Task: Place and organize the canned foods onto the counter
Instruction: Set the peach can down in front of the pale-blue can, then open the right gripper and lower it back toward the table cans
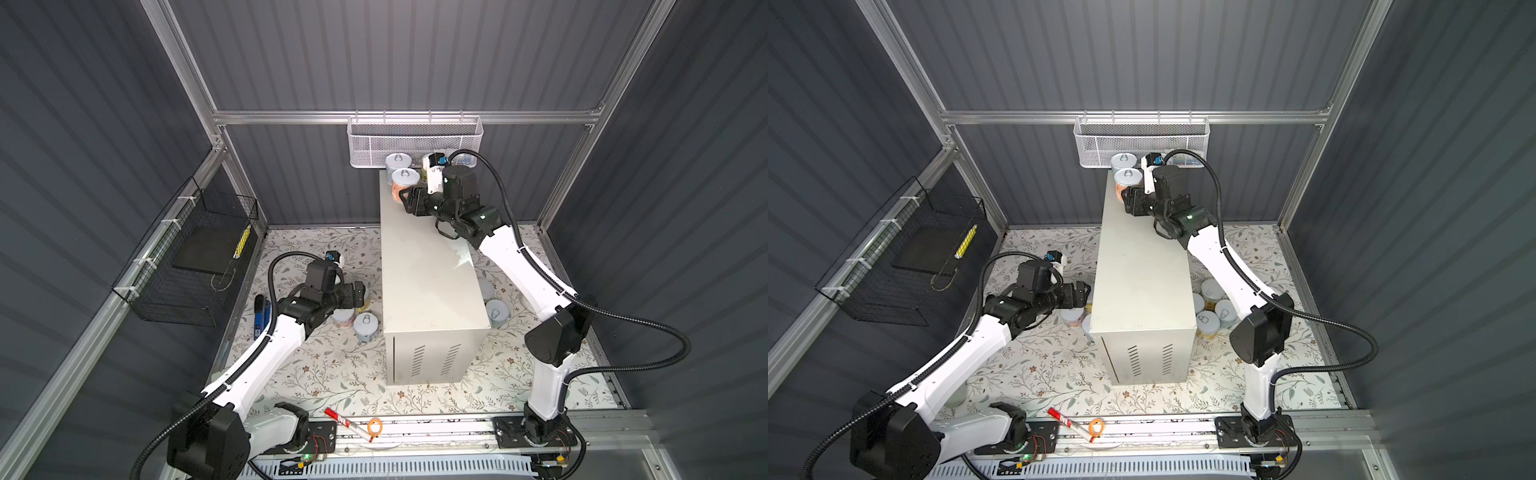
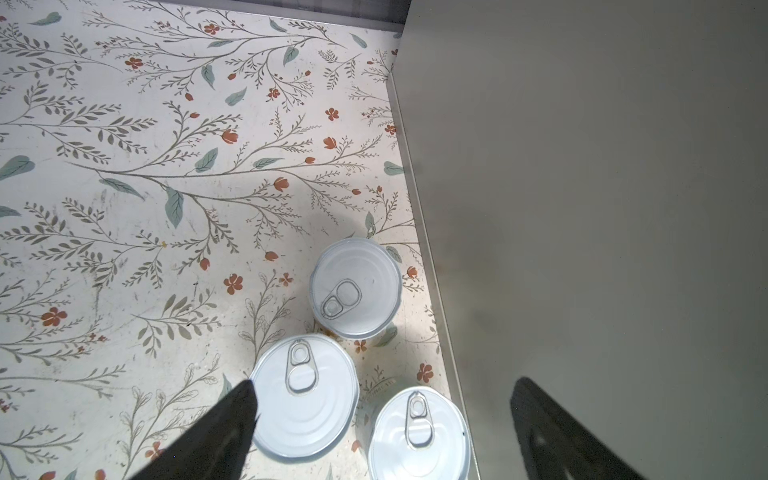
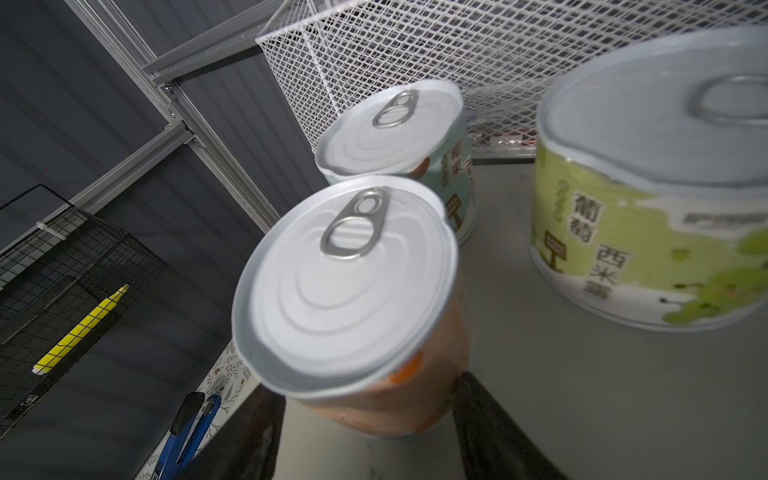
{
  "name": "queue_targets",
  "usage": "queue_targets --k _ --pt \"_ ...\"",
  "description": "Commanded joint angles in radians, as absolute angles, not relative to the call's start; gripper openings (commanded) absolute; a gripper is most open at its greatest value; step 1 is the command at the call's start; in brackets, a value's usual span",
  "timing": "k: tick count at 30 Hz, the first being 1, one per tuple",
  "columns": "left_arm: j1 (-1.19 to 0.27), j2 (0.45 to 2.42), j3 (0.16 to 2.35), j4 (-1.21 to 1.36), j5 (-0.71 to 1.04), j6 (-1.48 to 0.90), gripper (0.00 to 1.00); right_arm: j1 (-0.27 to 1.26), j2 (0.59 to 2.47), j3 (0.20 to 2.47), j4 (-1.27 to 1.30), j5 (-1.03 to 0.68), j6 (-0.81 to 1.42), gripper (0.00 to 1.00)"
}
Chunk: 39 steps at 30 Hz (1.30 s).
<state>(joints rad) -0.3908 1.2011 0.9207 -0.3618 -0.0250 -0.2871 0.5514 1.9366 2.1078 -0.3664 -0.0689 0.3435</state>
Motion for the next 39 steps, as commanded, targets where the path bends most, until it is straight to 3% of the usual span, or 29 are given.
queue_targets --k 1,9,14,19,22,27,29,32,39 --pt "-0.383 1.206 0.910 -0.362 -0.009 -0.267 0.96 0.551 1.924 2.099 -0.376 -0.088 0.365 0.66" --pt "-0.382 1.219 0.909 -0.358 -0.050 -0.297 1.00 0.550 1.742 1.998 -0.383 -0.056 0.321 0.68" --pt "-0.382 1.167 0.845 -0.257 -0.076 -0.325 1.00 0.548 1.585 2.000 -0.556 0.014 0.308 0.73" --pt "-0.382 1.119 0.813 -0.212 -0.084 -0.400 1.00 0.536 1.242 1.614 -0.409 0.195 0.270 0.71" --pt "-0.382 1.159 0.877 -0.313 -0.036 -0.407 0.99 0.486 1.067 1.480 -0.471 0.265 0.310 0.72" --pt "-0.382 1.142 0.840 -0.307 0.055 -0.352 0.99 0.413 0.875 1.306 -0.614 0.285 0.385 0.88" --pt "-0.382 1.149 0.838 -0.326 0.089 -0.345 0.99 0.395 0.841 1.240 -0.675 0.299 0.407 0.95" --pt "-0.387 1.153 0.833 -0.342 0.104 -0.345 0.99 0.369 0.830 1.152 -0.728 0.256 0.458 0.98" --pt "-0.393 1.131 0.810 -0.310 0.111 -0.362 0.99 0.347 0.833 0.915 -0.663 0.197 0.578 0.93"
